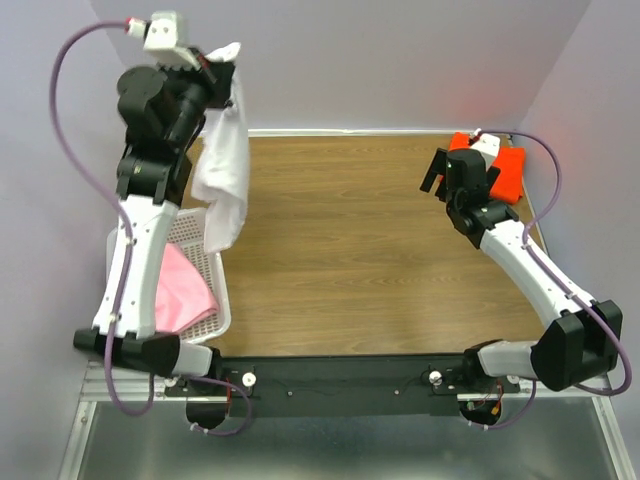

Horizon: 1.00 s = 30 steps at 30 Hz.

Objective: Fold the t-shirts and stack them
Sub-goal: Move the tshirt to the center of the board

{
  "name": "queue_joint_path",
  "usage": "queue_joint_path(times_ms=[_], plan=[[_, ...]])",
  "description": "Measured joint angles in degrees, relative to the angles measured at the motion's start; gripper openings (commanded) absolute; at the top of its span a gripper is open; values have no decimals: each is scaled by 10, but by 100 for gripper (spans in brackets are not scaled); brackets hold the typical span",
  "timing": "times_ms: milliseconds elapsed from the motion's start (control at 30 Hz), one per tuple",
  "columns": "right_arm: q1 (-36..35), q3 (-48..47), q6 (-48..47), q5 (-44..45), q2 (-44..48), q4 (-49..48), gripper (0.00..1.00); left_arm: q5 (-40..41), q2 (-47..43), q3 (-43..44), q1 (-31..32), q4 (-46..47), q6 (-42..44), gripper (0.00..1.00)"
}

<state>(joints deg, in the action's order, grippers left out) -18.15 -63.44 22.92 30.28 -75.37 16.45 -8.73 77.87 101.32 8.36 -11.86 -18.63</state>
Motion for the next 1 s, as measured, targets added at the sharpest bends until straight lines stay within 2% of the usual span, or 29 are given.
queue_joint_path(times_ms=[133, 200, 300, 400, 433, 467, 567, 667, 767, 867, 1000], plan=[[0, 5, 0, 5, 8, 0, 100, -34, 93, 138, 61, -4, 2, 0], [0, 9, 0, 9, 14, 0, 100, -52, 119, 179, 86, 5, -1, 0], [0, 13, 0, 16, 23, 0, 100, -76, 117, 186, 98, 26, -10, 0], [0, 17, 0, 21, 29, 0, 100, -94, 89, 147, 97, 56, -23, 0], [0, 17, 0, 22, 30, 0, 100, -101, 73, 114, 97, 70, -28, 11], [0, 17, 0, 23, 30, 0, 100, -105, 57, 82, 97, 76, -32, 41], [0, 18, 0, 25, 30, 0, 100, -112, 5, -49, 97, 91, -45, 80], [0, 21, 0, 25, 30, 0, 100, -100, -22, -166, 97, 63, -47, 82], [0, 30, 0, 24, 32, 0, 100, -71, -2, -270, 98, 2, -35, 83], [0, 45, -1, 18, 34, 0, 100, -45, 31, -322, 97, -56, -30, 81], [0, 63, -3, -6, 31, 2, 100, -33, 52, -335, 97, -89, -28, 78]])
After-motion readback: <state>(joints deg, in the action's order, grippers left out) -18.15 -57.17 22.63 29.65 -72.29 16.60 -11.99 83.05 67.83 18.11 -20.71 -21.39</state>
